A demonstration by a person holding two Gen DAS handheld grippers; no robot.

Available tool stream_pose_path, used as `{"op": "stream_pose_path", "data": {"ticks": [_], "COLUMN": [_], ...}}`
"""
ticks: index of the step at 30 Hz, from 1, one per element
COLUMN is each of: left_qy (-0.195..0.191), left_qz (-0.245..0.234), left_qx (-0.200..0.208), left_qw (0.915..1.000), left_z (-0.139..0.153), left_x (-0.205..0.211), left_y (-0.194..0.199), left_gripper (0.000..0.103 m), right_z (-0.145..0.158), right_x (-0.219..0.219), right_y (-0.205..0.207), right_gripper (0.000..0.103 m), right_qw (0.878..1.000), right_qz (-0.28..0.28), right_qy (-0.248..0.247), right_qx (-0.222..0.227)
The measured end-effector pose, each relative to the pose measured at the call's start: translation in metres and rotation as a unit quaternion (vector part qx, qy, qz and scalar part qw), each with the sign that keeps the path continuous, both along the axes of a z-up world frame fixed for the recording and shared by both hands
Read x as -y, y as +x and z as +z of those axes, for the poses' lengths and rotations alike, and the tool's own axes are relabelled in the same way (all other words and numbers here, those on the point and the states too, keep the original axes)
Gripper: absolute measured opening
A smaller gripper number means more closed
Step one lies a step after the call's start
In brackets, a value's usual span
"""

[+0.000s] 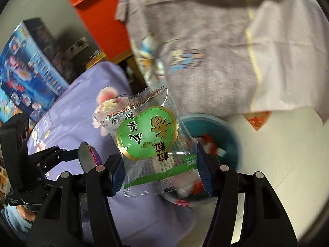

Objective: Collect trash
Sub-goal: 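Carry the plastic cup and candy wrapper over the teal wastebasket with both tools, then open the left tool to drop the cup while the right tool releases the wrapper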

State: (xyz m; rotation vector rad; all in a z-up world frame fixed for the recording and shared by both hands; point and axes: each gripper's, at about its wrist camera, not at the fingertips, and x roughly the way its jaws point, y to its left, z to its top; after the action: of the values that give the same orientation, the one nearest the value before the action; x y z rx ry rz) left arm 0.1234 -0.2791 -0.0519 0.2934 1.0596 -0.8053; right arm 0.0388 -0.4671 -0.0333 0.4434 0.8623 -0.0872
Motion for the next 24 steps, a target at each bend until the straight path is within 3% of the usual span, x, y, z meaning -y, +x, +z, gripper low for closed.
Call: {"op": "stream_pose_path", "data": {"ticks": [13,22,24], "left_qy": [0.031,0.043,0.046], "left_qz": [-0.068,-0.061,-0.055], "left_qx": [-0.029,-0.042,-0.043], "left_qw": [0.9968,0.9963,0.9965], "left_z": [-0.033,-0.045,-0.046], "left_x": [0.099,0.109,0.106], "left_y": [-0.009,0.000,0.002], "left_gripper": [0.074,0.082,0.088], "right_z": [-0.030,-0.037,-0.039], "right_x": [0.057,0.062,0.060], "right_y": [-0.015,-0.007,-0.004], "right_gripper": [0.059,0.059,0.060], "right_qw": [0.998,0.998,0.998], "right_qz": [-0.041,-0.039,-0.037], "right_qy": [0.033,0.039,0.041], "right_qx": [-0.019,-0.028,-0.030]}}
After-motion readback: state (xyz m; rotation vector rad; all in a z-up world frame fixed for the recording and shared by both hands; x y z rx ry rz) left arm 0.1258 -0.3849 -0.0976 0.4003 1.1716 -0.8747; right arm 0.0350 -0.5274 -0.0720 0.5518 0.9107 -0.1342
